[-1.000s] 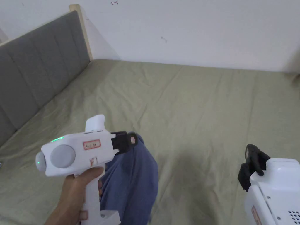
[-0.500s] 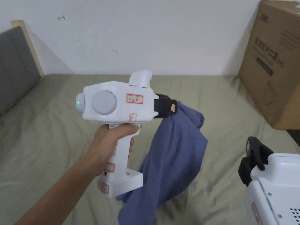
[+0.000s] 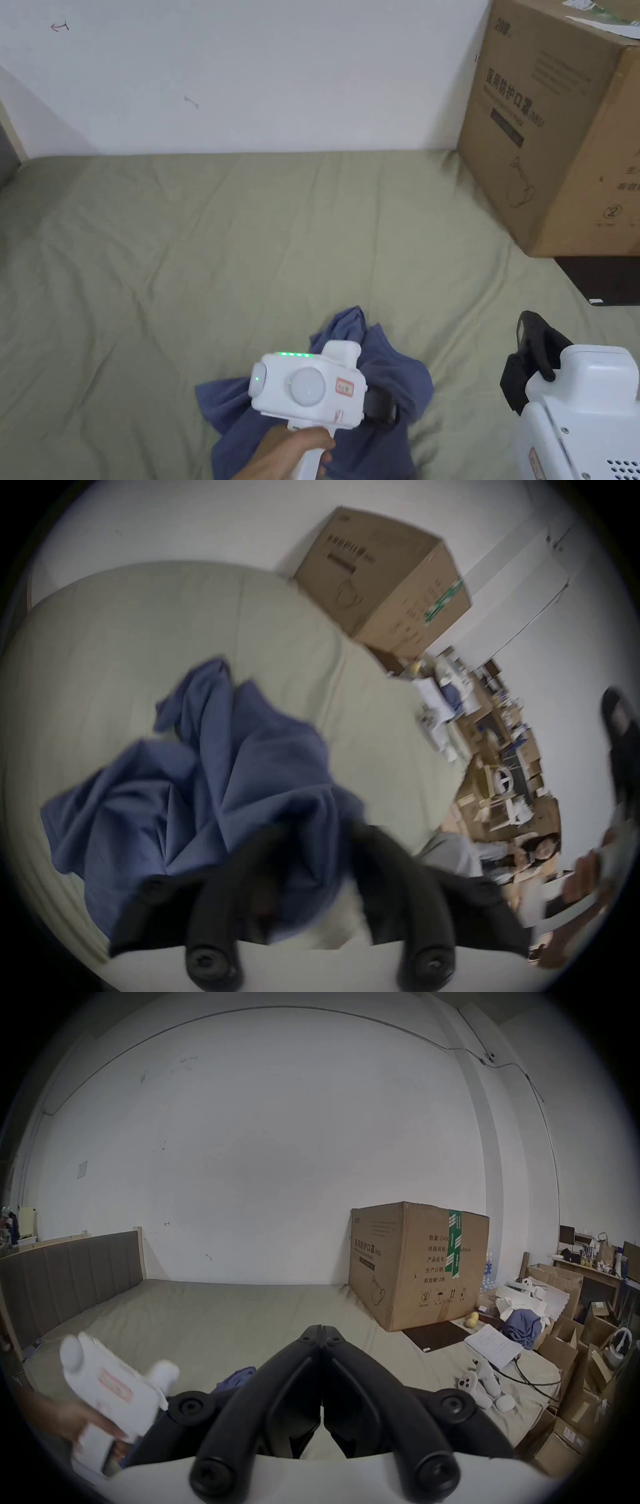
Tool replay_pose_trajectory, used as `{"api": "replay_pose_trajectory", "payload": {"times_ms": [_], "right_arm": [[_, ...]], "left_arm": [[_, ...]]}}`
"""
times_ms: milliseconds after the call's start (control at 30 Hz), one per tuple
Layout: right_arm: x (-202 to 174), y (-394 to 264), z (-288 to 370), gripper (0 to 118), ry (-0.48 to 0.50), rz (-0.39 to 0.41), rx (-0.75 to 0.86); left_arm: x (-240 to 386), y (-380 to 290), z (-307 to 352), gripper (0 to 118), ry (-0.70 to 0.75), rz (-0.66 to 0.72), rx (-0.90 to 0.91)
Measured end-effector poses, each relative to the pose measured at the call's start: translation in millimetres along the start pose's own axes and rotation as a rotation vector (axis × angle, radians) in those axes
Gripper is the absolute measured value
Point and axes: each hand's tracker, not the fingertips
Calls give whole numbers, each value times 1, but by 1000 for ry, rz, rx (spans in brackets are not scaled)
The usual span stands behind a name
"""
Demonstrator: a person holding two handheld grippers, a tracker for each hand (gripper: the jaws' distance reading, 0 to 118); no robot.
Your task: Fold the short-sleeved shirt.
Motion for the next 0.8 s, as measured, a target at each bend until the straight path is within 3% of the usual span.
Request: {"api": "replay_pose_trajectory", "payload": {"times_ms": [67, 100, 267, 533, 733, 800], "right_arm": [[-1, -3, 0, 0, 3, -2, -10], [-1, -4, 0, 0, 4, -2, -15], [0, -6, -1, 0, 8, -7, -27], [-2, 12, 2, 0, 2, -10, 11], [-10, 31, 1, 0, 5, -5, 53], [-13, 36, 0, 0, 10, -6, 62]], "left_arm": [[-2, -11, -13, 76, 73, -39, -12], [-2, -15, -15, 83, 96, -60, -3], [8, -13, 7, 83, 131, -115, 69], [21, -2, 120, 82, 167, -183, 425], [13, -12, 202, 81, 334, -207, 720], [7, -17, 219, 73, 402, -220, 785]]}}
